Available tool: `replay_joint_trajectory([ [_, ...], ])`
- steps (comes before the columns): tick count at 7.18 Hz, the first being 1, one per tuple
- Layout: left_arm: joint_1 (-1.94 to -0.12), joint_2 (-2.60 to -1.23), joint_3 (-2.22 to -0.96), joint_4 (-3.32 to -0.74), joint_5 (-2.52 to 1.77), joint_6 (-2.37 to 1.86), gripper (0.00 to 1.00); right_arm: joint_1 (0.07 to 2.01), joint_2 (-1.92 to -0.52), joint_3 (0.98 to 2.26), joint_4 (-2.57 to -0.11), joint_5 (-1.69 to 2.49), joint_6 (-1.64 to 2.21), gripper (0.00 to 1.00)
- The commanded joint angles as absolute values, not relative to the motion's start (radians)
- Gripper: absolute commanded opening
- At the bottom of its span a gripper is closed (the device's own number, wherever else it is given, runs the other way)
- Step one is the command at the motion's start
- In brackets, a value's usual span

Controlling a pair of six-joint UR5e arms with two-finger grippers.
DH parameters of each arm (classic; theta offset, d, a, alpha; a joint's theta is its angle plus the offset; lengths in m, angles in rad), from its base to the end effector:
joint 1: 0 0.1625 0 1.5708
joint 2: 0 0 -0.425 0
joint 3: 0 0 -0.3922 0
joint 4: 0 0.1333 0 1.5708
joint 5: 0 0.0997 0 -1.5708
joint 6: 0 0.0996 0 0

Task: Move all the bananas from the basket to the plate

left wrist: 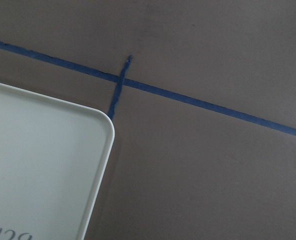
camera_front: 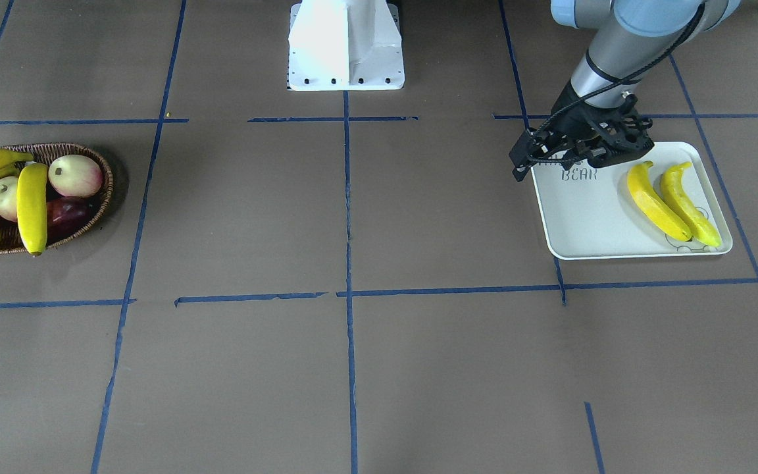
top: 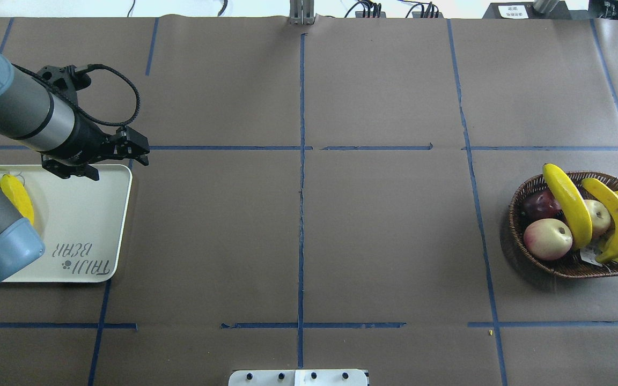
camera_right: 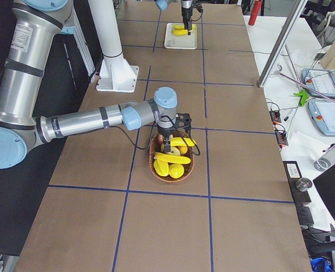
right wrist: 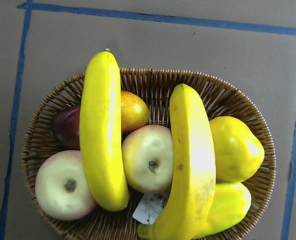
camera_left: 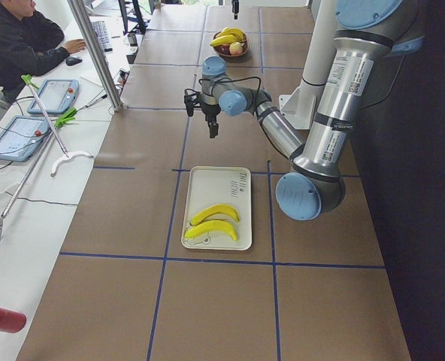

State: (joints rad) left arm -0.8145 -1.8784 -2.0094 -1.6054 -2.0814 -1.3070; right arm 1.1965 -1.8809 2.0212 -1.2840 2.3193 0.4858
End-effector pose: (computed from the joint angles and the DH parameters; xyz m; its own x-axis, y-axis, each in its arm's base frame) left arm 0.3149 -0.4571 0.2929 0.5745 -0.2775 -0.7700 0.2577 0.9543 -0.1516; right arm -0.0778 -0.3773 0.5375 0.6673 -0.0734 0.7412 0.0240 0.9967 0.0771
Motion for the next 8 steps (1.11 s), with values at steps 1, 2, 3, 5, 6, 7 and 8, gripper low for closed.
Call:
replay_joint_trajectory([
  [1,-0.807,-1.894,-2.006,-1.605,-2.08,-1.325,1.0,1.197,-1.905,1.826,-0.835,2.364,0.809,1.0],
  [2,-0.807,-1.896,-2.006,-1.605,-2.08,-1.325,1.0,1.195,-1.901,1.742,-0.772,2.382,0.818,1.0],
  [3,-0.807,-1.894,-2.005,-1.605,-2.08,-1.325,1.0,1.184,-1.893,1.73,-0.77,2.373,0.819,1.0],
  [5,-0.807,-1.896,-2.005,-1.605,-2.08,-1.325,1.0,1.148,-1.893,1.729,-0.772,2.368,0.818,1.0],
  [6,-0.807,-1.896,-2.005,-1.605,-2.08,-1.324,1.0,1.122,-1.893,1.729,-0.772,2.365,0.819,1.0],
  [7,-0.807,-1.896,-2.005,-1.605,-2.08,-1.324,1.0,1.106,-1.893,1.729,-0.772,2.358,0.818,1.0],
  [8,-0.807,-1.896,-2.005,-1.605,-2.08,-1.324,1.0,1.101,-1.891,1.73,-0.77,2.358,0.816,0.91],
])
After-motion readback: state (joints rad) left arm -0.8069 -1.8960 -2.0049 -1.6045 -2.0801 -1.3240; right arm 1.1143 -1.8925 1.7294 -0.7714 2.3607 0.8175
